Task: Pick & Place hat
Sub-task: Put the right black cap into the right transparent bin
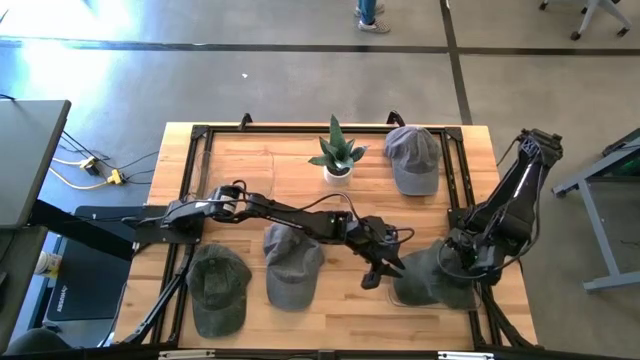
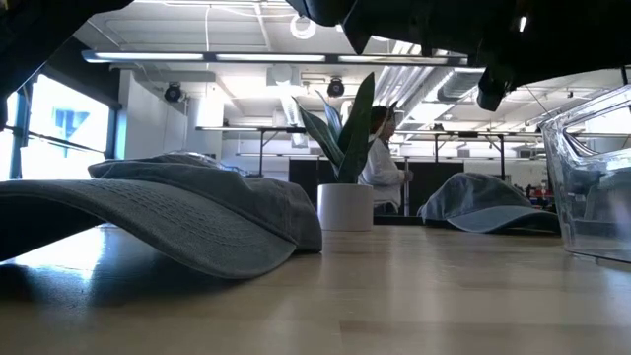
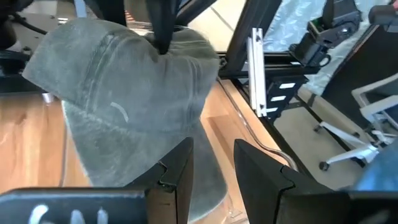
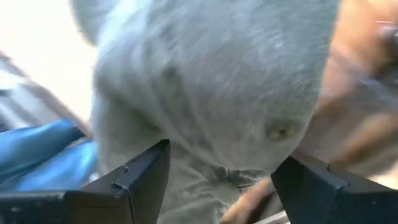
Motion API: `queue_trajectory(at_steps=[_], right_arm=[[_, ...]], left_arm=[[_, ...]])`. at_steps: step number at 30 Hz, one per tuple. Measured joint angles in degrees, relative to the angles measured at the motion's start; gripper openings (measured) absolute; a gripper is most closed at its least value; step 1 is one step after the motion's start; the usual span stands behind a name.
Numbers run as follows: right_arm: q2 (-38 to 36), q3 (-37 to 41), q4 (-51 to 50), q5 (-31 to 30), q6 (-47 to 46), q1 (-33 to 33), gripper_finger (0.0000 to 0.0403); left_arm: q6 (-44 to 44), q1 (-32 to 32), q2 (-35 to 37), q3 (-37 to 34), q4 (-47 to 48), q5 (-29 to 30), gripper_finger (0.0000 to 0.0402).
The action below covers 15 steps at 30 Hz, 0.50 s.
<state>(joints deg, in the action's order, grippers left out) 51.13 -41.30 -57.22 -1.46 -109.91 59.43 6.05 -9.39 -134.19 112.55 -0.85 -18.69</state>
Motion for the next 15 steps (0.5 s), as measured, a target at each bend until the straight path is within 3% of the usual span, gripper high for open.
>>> queue_trajectory(at_steps=[10,15], right_arm=[[-4.8,0.0,19.6,-12.3,0.8,3.7,0.016],[-4.7,0.0,20.4,-11.0,0.3,3.6,0.0134]], left_arm=[[-5.9,0.0,0.0,0.0,0.2,-0.7,0.011],[-6.3,0.0,0.0,0.0,1.1,-1.8,0.011]])
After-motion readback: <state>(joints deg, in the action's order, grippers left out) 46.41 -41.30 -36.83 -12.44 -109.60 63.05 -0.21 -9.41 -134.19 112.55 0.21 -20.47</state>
